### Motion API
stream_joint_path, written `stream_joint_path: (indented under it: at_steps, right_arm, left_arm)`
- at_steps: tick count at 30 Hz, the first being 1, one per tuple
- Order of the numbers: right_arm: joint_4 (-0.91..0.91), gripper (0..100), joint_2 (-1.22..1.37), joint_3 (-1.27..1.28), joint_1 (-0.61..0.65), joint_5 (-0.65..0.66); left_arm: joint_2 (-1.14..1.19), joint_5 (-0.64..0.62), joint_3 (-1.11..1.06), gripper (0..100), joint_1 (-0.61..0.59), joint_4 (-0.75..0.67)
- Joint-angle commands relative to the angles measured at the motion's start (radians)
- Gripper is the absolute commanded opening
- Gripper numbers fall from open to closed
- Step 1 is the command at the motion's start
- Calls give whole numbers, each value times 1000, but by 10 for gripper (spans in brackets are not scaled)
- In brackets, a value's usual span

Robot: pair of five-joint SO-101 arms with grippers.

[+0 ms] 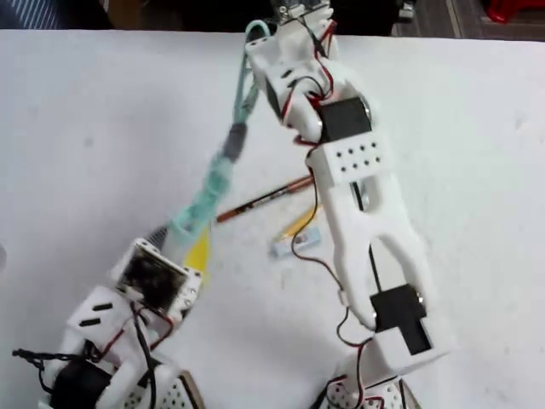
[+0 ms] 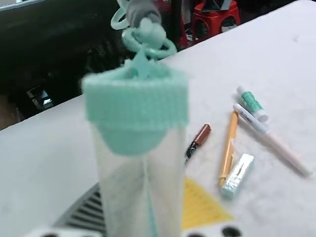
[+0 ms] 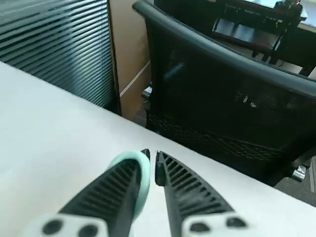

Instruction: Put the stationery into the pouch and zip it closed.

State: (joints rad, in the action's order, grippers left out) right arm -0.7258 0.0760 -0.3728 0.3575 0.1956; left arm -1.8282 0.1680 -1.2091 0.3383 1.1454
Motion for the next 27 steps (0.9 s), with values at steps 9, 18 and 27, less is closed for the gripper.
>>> stream_joint_path:
  at_steps: [9,18,27]
  right_arm:
    - [108,17,65,-12,-104,0]
    - [102,17,134,-11,-213,0]
    - [67,18,127,-17,-202,-5]
  left_arm:
    - [12,69,60,24,134,61]
    - [12,72,87,24,133,64]
    - [12,72,86,24,133,60]
